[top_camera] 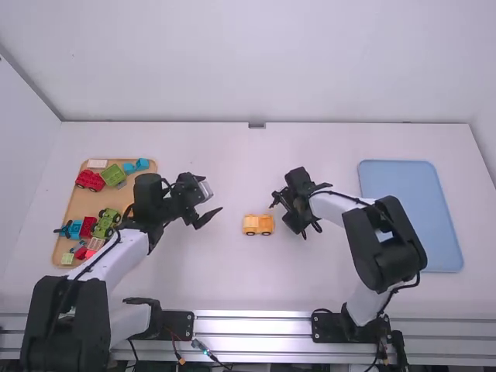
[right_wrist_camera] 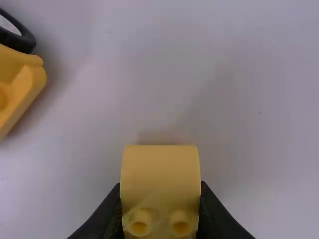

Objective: Assemble lego blocks to make yellow taxi

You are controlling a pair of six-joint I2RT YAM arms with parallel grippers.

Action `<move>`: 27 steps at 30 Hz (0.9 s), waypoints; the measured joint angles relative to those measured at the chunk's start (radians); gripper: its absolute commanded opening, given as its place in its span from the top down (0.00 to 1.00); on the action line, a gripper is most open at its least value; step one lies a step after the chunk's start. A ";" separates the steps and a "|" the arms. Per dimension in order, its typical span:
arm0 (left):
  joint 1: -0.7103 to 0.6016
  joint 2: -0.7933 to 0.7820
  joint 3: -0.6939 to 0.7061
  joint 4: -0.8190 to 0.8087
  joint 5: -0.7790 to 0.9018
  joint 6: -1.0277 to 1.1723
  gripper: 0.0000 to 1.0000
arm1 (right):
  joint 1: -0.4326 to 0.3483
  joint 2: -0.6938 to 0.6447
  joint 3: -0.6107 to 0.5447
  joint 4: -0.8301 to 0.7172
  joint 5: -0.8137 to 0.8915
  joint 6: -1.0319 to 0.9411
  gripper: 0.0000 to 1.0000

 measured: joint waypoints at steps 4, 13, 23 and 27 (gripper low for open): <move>0.000 0.000 0.000 0.020 0.000 -0.027 0.01 | 0.000 0.000 0.016 -0.064 0.000 0.136 1.00; 0.000 0.000 0.000 0.029 0.000 -0.050 0.01 | 0.013 0.000 0.033 -0.097 -0.023 0.231 1.00; 0.000 0.000 0.000 0.030 0.000 -0.053 0.01 | 0.031 0.000 0.034 -0.074 -0.122 0.269 1.00; 0.000 0.000 0.000 0.030 0.000 -0.053 0.01 | 0.020 0.000 0.034 -0.074 -0.140 0.333 1.00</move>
